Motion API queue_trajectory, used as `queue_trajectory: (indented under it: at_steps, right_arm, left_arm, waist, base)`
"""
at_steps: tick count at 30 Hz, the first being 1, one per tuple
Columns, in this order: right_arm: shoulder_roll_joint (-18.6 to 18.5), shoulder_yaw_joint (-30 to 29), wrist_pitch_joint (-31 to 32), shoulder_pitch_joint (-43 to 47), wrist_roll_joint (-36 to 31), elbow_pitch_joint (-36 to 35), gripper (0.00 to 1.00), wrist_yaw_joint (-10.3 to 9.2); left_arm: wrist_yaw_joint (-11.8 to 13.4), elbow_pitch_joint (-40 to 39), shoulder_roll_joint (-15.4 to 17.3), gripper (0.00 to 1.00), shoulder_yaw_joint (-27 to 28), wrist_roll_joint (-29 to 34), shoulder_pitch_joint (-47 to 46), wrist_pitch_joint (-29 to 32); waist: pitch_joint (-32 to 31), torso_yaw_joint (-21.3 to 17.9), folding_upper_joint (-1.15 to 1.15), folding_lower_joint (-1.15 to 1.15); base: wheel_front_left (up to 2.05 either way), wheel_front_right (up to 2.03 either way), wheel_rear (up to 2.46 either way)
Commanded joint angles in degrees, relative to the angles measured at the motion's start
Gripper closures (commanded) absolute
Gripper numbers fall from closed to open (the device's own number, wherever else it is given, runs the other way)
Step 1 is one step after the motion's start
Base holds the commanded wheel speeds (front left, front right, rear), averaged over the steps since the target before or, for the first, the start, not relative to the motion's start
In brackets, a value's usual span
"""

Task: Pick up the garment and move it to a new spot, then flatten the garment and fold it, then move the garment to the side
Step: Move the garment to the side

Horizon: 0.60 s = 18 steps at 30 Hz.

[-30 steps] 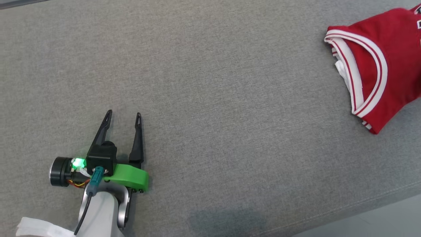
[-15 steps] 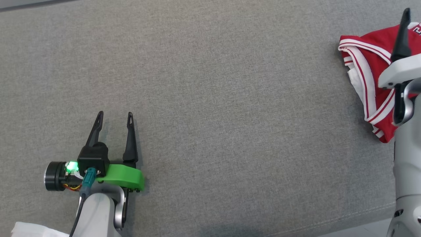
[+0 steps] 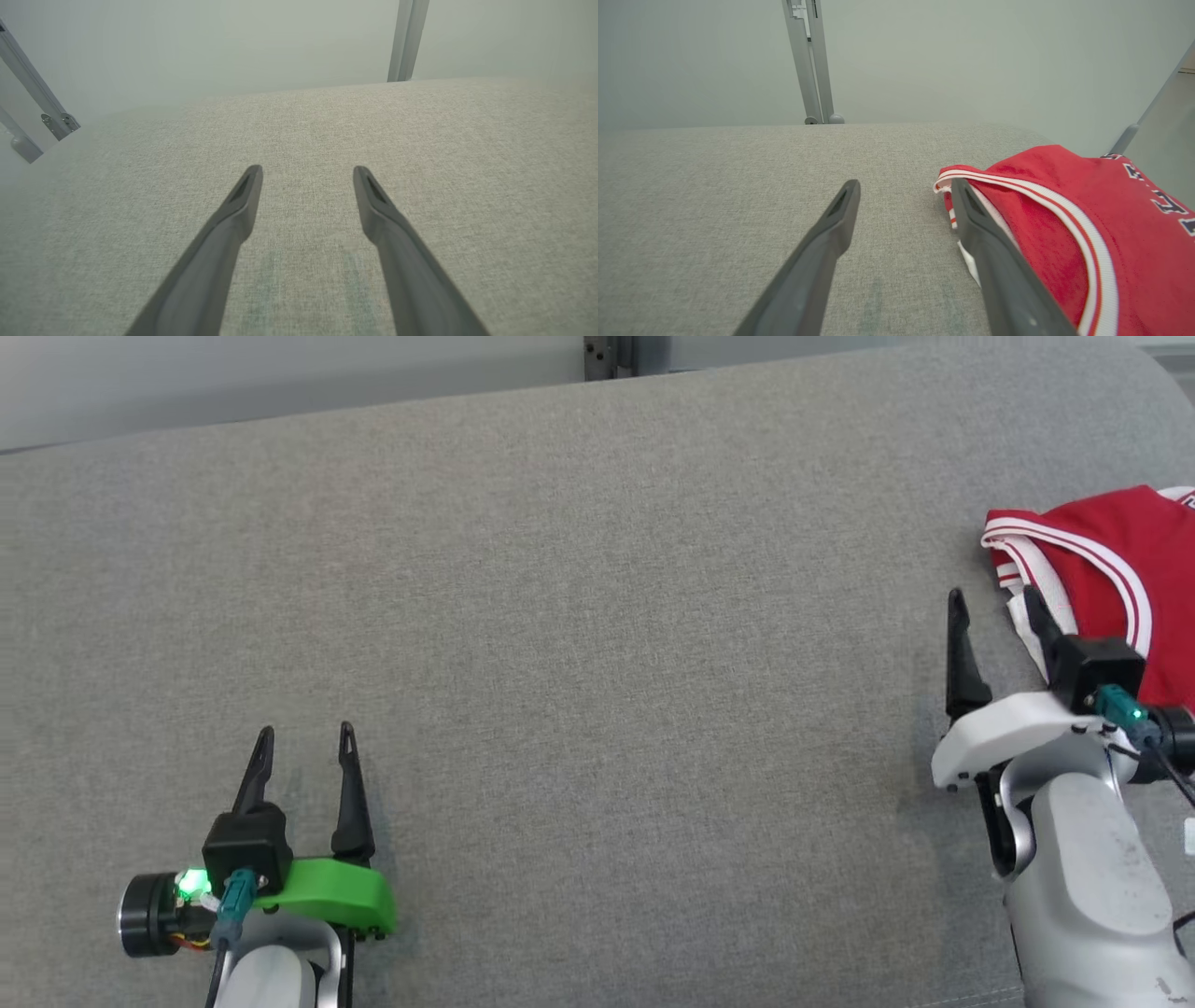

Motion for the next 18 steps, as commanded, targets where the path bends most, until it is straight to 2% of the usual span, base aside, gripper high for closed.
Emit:
queue_trajectory:
  at_steps: [1,9,18]
  right_arm:
    - [0.0,0.4,0.0,1.9,0.5,-0.1,0.00,-0.09]
    - [0.5,2.6,0.0,8.7,2.0,-0.4,0.00,-0.09]
    - [0.5,6.5,0.0,13.0,5.7,-2.1,0.00,-0.09]
  left_arm:
    - [0.4,0.1,0.1,0.00,0.4,-0.7,1.2,0.0]
    - [0.9,0.7,0.0,0.00,1.1,-1.4,6.0,0.0]
    - [1.4,1.0,0.0,0.00,3.2,-1.4,9.0,0.0]
  waist:
    - [-3.9,2.6,0.00,0.00]
    - [-10.3,4.0,0.00,0.00]
    - [-14.7,3.2,0.00,0.00]
  base:
    - [0.00,0.00,0.00]
    - [0.00,0.00,0.00]
    - [0.00,0.00,0.00]
